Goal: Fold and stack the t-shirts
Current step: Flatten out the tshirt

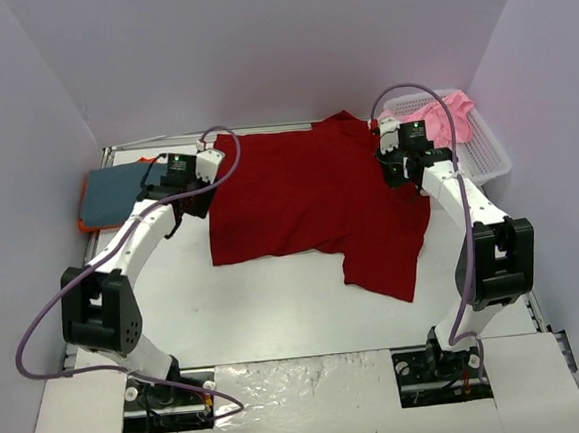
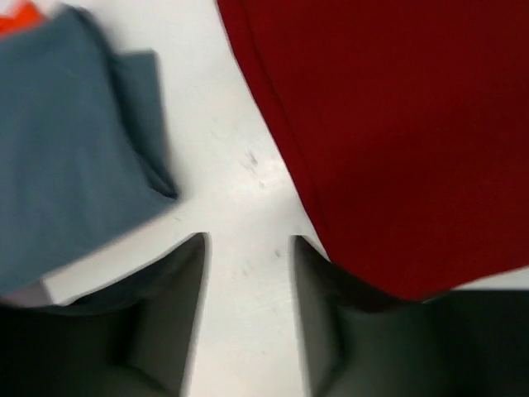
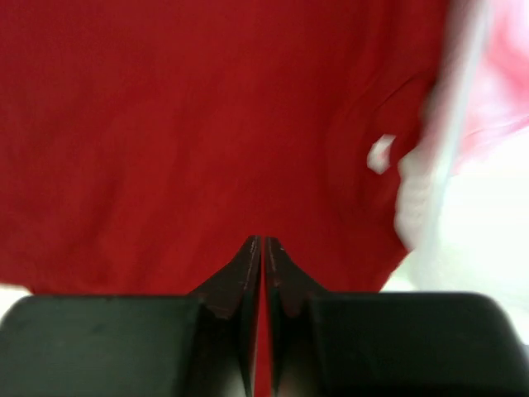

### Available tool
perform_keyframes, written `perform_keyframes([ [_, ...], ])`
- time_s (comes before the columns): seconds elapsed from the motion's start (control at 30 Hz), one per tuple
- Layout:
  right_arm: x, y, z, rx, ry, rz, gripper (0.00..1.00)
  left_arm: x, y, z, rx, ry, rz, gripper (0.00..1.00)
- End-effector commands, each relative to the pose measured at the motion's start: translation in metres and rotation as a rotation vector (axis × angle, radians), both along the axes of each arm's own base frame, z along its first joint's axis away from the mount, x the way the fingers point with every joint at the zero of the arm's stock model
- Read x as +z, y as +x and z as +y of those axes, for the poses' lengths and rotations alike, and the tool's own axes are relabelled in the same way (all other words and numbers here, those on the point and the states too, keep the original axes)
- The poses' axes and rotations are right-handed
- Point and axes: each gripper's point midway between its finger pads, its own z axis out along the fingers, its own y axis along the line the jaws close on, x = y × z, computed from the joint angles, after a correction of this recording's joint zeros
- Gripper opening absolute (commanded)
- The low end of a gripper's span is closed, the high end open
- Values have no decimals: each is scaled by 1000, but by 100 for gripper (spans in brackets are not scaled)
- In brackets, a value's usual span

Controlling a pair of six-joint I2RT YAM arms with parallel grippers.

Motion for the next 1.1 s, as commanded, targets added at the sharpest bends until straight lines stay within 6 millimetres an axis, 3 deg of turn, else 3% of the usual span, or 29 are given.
perform_keyframes([
  [0.0, -19, -26, 6, 46, 32, 75, 0, -32, -13, -17, -61, -49, 95, 35],
  [0.07, -31, -32, 8, 60, 39, 107, 0, -50, -15, -23, -79, -73, 140, 18],
  [0.1, -39, -37, 7, 61, 35, 128, 0, -58, -15, -26, -87, -80, 150, 4],
  [0.13, -43, -38, 6, 59, 30, 138, 0, -62, -14, -30, -99, -98, 159, 2],
  [0.27, -70, -43, -1, 44, -6, 203, 0, -82, -9, -46, -139, -150, 199, 2],
  [0.57, -114, -54, -16, 10, -55, 322, 0, -121, -26, -81, -251, -235, 327, 2],
  [0.63, -119, -56, -18, 6, -62, 340, 0, -137, -29, -81, -237, -217, 364, 2],
  [0.83, -135, -61, -26, -9, -81, 389, 0, -155, -30, -73, -164, -160, 432, 3],
  [1.07, -141, -69, -26, -1, -76, 429, 0, -172, -57, -52, -90, -62, 582, 2],
])
